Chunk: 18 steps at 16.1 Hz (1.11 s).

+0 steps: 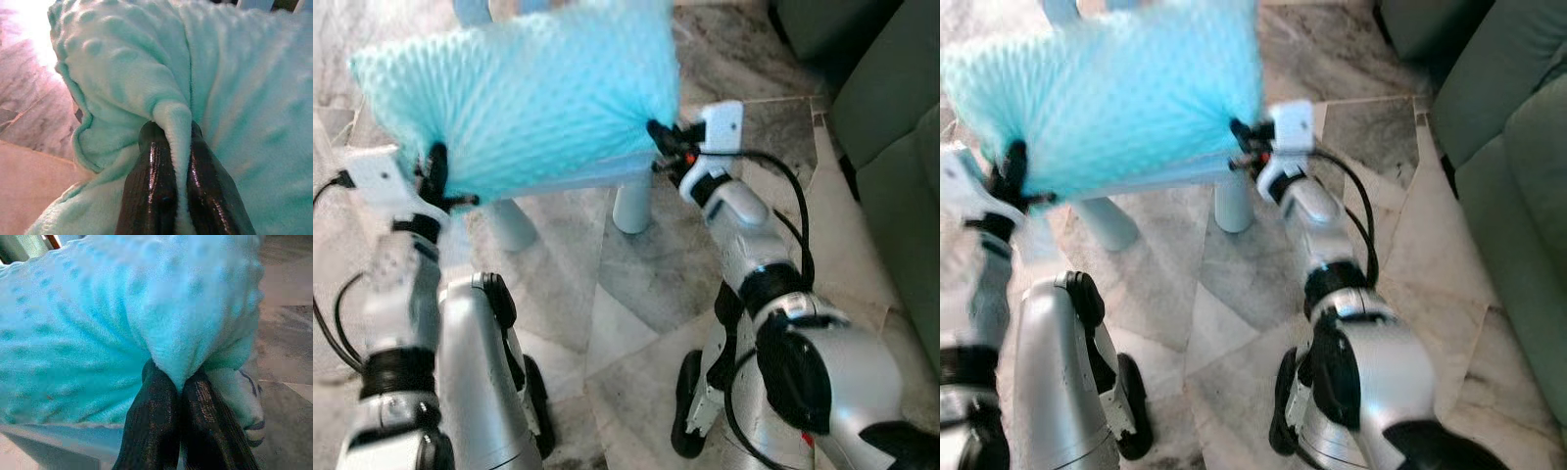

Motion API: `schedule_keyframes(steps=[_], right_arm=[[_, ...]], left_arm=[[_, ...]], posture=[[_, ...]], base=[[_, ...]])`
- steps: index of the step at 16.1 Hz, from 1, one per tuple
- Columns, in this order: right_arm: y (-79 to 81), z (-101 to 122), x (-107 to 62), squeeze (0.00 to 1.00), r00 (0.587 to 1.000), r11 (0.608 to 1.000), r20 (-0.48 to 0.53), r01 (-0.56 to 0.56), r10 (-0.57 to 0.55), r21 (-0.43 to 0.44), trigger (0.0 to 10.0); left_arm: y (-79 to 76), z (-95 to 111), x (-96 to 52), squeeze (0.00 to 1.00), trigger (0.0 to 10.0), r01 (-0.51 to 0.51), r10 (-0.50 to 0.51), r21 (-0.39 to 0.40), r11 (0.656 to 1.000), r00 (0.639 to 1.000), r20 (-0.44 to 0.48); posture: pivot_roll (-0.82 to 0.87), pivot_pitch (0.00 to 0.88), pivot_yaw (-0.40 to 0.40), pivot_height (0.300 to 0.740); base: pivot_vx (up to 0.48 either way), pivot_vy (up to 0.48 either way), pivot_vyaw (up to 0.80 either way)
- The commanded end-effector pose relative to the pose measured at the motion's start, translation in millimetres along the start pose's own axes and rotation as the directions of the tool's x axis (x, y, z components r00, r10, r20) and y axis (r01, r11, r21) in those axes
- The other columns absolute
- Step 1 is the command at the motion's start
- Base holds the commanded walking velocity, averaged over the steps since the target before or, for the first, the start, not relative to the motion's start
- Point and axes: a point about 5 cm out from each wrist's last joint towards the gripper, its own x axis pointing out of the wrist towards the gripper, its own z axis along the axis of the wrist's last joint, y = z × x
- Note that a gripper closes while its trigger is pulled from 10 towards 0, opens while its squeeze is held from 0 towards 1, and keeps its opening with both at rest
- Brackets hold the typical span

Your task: Move the pillow to the sofa

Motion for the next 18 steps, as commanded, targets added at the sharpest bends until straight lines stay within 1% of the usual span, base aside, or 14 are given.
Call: schedule_keyframes(steps=[1, 2, 3, 4, 6, 8, 10, 11, 12, 13, 14, 15, 16, 18], right_arm=[[5.0, -5, -6.9, 0.00, 0.999, 0.998, 0.021, -0.039, 0.040, -0.047, 0.0], [8.4, -10, -17.1, 0.00, 0.998, 0.998, 0.051, -0.027, 0.029, -0.052, 0.0], [8.6, -11, -21.5, 0.00, 0.998, 0.997, 0.064, -0.011, 0.016, -0.074, 0.0], [4.9, -8, -30.9, 0.00, 0.994, 0.997, 0.100, 0.041, -0.035, -0.062, 0.0], [0.4, -1, -41.8, 0.00, 0.989, 0.994, 0.132, 0.079, -0.069, -0.077, 0.0], [-1.6, 10, -53.4, 0.00, 0.984, 0.989, 0.154, 0.103, -0.086, -0.105, 0.0], [0.5, 13, -63.2, 0.00, 0.984, 0.988, 0.148, 0.117, -0.101, -0.103, 0.0], [2.6, 12, -72.8, 0.00, 0.985, 0.986, 0.133, 0.126, -0.112, -0.104, 0.0], [3.2, 7, -91.0, 0.00, 0.986, 0.982, 0.090, 0.152, -0.142, -0.114, 0.0], [2.1, 4, -100.0, 0.00, 0.984, 0.978, 0.068, 0.173, -0.166, -0.116, 0.0], [1.7, 3, -101.9, 0.00, 0.983, 0.977, 0.064, 0.179, -0.173, -0.117, 0.0], [0.0, -1, -115.7, 0.00, 0.978, 0.969, 0.022, 0.208, -0.207, -0.134, 0.0], [-0.6, -1, -119.8, 0.00, 0.976, 0.966, 0.013, 0.216, -0.217, -0.139, 0.0], [-3.6, -5, -141.0, 0.00, 0.959, 0.950, -0.030, 0.272, -0.280, -0.155, 0.0]], left_arm=[[-2.0, -10, -9.7, 0.00, 0.0, -0.012, 0.013, 0.018, 1.000, 0.999, -0.033], [-12.4, -16, -17.1, 0.00, 0.0, -0.009, 0.010, 0.025, 1.000, 1.000, -0.030], [-17.6, -17, -17.6, 0.00, 0.0, -0.002, 0.002, 0.033, 0.999, 1.000, -0.020], [-25.1, -11, -17.1, 0.00, 0.0, 0.008, -0.008, 0.039, 0.999, 1.000, 0.019], [-20.8, 2, -11.5, 0.00, 0.0, -0.047, 0.044, 0.046, 0.998, 0.996, 0.075], [-28.6, 14, -13.8, 0.00, 0.0, -0.050, 0.044, 0.049, 0.998, 0.992, 0.115], [-36.4, 8, -21.7, 0.00, 0.0, -0.012, 0.010, 0.027, 1.000, 0.996, 0.087], [-43.2, 1, -30.5, 0.00, 0.0, 0.023, -0.023, 0.009, 1.000, 0.998, 0.056], [-53.5, -13, -46.9, 0.00, 0.0, 0.090, -0.090, -0.016, 0.996, 0.996, -0.015], [-56.3, -22, -56.0, 0.00, 0.0, 0.110, -0.111, -0.023, 0.994, 0.992, -0.057], [-56.4, -24, -58.1, 0.00, 0.0, 0.111, -0.112, -0.023, 0.994, 0.991, -0.068], [-57.8, -37, -73.3, 0.00, 0.0, 0.137, -0.140, -0.030, 0.990, 0.981, -0.131], [-57.6, -39, -77.4, 0.00, 0.0, 0.140, -0.143, -0.030, 0.990, 0.979, -0.145], [-52.9, -48, -91.3, 0.00, 0.0, 0.142, -0.143, -0.021, 0.990, 0.970, -0.196]], posture=[[0.00, 0.233, -0.044, 0.401], [-0.02, 0.179, -0.037, 0.401], [-0.03, 0.148, -0.031, 0.401], [-0.05, 0.104, -0.021, 0.401], [-0.06, 0.066, -0.011, 0.401], [-0.07, 0.043, -0.002, 0.401], [-0.08, 0.028, 0.002, 0.401], [-0.09, 0.022, 0.003, 0.401], [-0.10, 0.012, 0.007, 0.401], [-0.10, 0.010, 0.010, 0.401], [-0.11, 0.009, 0.010, 0.401], [-0.12, 0.005, 0.018, 0.401], [-0.13, 0.005, 0.021, 0.401], [-0.14, 0.000, 0.027, 0.401]], base=[[0.000, 0.000, 0.00], [0.000, 0.000, 0.00], [0.000, 0.000, 0.00], [0.000, 0.000, 0.00], [0.000, 0.000, 0.00], [0.000, 0.000, 0.00], [0.000, 0.000, 0.00], [0.000, 0.000, 0.00], [0.000, 0.000, 0.00], [0.000, 0.000, 0.00], [0.000, 0.000, 0.00], [0.000, 0.000, 0.00], [0.000, 0.000, 0.00], [0.000, 0.000, 0.00]])
